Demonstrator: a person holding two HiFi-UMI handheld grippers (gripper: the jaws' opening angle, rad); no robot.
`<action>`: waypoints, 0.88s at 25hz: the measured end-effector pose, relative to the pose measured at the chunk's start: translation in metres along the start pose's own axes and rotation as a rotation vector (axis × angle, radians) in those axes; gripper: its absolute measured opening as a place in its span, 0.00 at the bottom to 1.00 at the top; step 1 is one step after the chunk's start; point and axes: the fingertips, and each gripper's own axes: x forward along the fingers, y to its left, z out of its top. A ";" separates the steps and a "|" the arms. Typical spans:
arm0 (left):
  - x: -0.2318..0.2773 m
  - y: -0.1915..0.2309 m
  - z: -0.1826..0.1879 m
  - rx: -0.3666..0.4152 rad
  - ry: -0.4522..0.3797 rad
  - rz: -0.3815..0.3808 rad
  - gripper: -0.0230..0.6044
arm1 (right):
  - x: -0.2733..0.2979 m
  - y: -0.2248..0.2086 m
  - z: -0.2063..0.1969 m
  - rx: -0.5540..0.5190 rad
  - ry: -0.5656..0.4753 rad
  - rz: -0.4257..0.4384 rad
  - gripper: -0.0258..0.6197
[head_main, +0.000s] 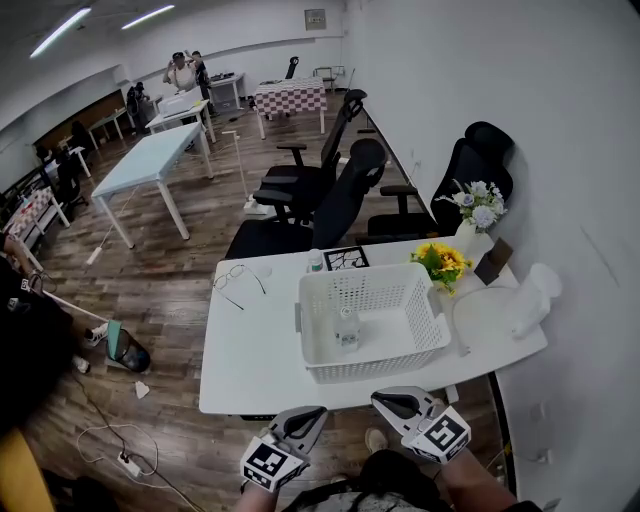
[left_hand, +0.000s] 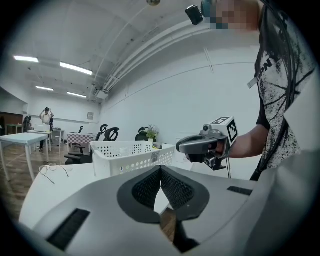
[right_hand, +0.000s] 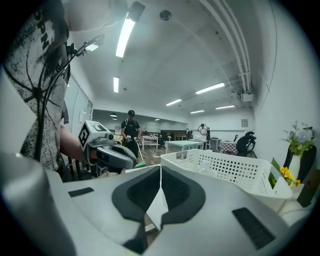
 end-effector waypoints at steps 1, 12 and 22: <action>0.002 0.003 0.000 -0.003 0.003 0.002 0.05 | 0.000 -0.003 0.007 -0.005 -0.010 0.008 0.08; 0.036 0.034 0.010 -0.036 -0.014 0.094 0.05 | 0.025 -0.079 0.066 -0.081 0.003 0.103 0.08; 0.049 0.051 0.014 -0.095 -0.043 0.213 0.05 | 0.083 -0.124 0.060 -0.196 0.183 0.272 0.21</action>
